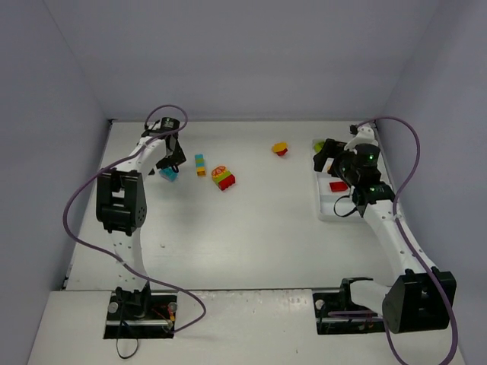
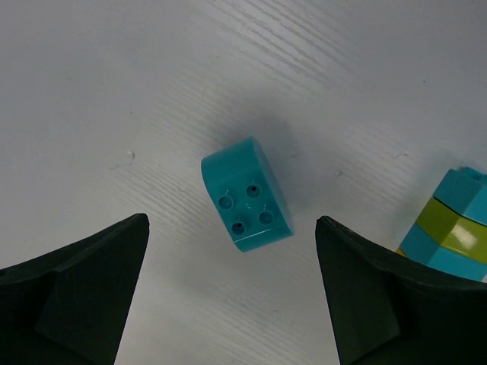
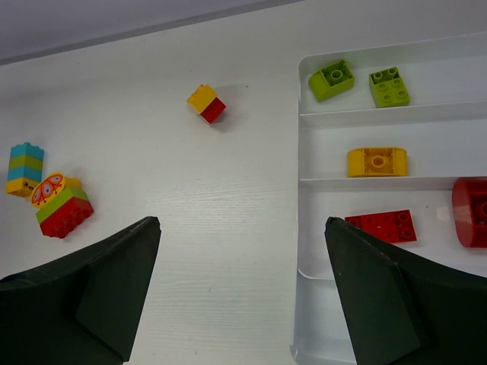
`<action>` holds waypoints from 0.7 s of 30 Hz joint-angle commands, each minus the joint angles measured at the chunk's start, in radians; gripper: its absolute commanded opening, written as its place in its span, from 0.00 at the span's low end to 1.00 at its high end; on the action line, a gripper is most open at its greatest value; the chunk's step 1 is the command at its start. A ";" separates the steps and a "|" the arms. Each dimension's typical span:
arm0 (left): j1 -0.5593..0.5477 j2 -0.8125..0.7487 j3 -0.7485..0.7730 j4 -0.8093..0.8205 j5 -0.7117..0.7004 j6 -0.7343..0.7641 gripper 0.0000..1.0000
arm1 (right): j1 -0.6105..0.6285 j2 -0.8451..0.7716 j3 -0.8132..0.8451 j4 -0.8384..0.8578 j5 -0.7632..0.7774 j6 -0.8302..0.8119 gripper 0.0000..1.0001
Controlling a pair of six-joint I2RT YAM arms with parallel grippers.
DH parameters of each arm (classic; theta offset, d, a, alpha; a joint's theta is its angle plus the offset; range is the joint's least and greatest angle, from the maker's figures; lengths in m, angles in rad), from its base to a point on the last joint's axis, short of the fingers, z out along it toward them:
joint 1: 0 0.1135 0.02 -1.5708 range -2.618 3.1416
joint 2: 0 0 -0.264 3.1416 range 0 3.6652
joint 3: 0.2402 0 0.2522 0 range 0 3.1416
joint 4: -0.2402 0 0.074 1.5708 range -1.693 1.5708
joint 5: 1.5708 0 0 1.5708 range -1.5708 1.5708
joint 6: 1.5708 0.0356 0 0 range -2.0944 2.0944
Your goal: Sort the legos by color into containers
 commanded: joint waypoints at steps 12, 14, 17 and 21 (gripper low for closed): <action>0.004 0.082 0.092 -0.057 -0.062 -0.249 0.60 | 0.031 -0.022 -0.009 0.096 -0.032 0.001 0.87; 0.004 0.093 0.106 -0.057 -0.068 -0.243 0.46 | 0.040 -0.019 -0.007 0.095 -0.032 -0.008 0.87; 0.004 0.078 0.101 -0.048 -0.079 -0.209 0.15 | 0.054 -0.017 -0.004 0.095 -0.029 -0.019 0.87; -0.019 -0.042 -0.008 0.088 -0.077 -0.064 0.00 | 0.071 -0.012 0.008 0.092 -0.062 -0.028 0.86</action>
